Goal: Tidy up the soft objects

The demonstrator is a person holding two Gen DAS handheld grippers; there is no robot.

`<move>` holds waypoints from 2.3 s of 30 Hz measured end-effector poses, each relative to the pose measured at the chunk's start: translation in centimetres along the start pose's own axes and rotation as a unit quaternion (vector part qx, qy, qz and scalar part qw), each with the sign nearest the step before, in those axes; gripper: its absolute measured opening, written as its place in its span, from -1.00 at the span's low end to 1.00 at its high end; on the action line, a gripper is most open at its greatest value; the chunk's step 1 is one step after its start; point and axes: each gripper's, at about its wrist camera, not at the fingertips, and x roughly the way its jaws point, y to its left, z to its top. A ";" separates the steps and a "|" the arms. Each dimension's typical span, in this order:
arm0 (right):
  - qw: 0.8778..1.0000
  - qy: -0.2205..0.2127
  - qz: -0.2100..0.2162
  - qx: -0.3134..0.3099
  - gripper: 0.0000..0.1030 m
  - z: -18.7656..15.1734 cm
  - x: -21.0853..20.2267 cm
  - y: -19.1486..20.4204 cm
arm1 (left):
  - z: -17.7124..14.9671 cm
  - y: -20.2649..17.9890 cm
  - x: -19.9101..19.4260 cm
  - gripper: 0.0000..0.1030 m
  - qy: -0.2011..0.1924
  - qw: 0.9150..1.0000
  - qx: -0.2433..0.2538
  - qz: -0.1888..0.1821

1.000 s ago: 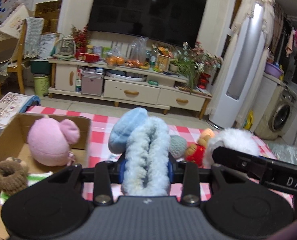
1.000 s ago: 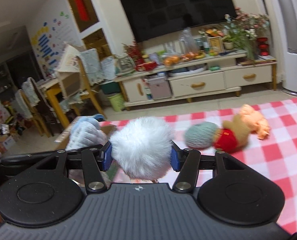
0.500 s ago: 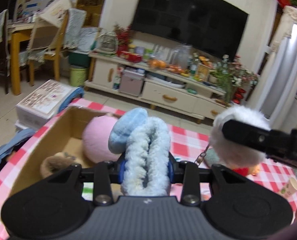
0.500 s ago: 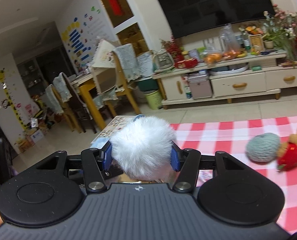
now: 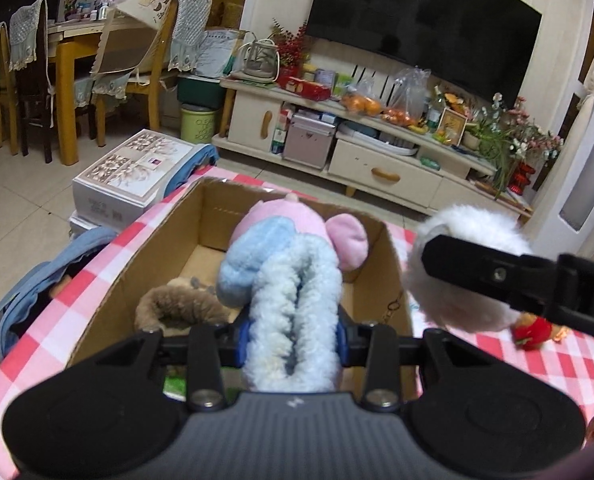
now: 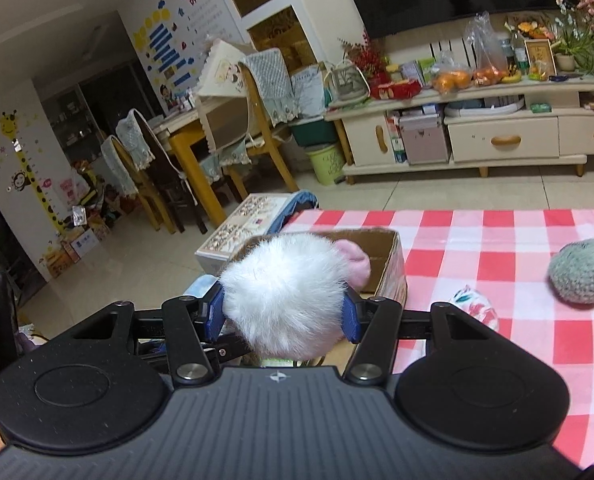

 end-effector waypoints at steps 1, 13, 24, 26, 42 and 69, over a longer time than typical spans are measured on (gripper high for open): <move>1.000 0.004 0.000 0.001 0.35 -0.1 0.1 0.1 | 0.0 0.1 0.1 -0.28 0.003 1.000 0.000 0.001; 1.000 0.010 -0.014 0.013 0.96 -0.6 0.8 0.5 | -0.4 0.6 0.8 0.44 0.022 0.999 0.010 0.044; 0.997 -0.012 -0.059 0.052 1.00 -1.3 -2.0 -1.4 | -0.1 -1.0 0.2 0.94 -0.002 0.998 0.034 0.052; 0.996 -0.013 -0.066 0.060 1.00 -1.7 -2.5 -1.9 | -0.1 -1.5 0.2 0.97 -0.004 0.998 0.041 0.047; 0.989 -0.023 -0.126 0.067 1.00 -4.1 -7.5 -4.1 | -1.8 -5.9 -0.4 0.98 -0.005 0.995 0.095 0.023; 0.976 -0.035 -0.199 0.084 1.00 -7.0 -12.7 -6.3 | -5.1 -13.1 -0.9 0.98 -0.003 0.982 0.187 -0.014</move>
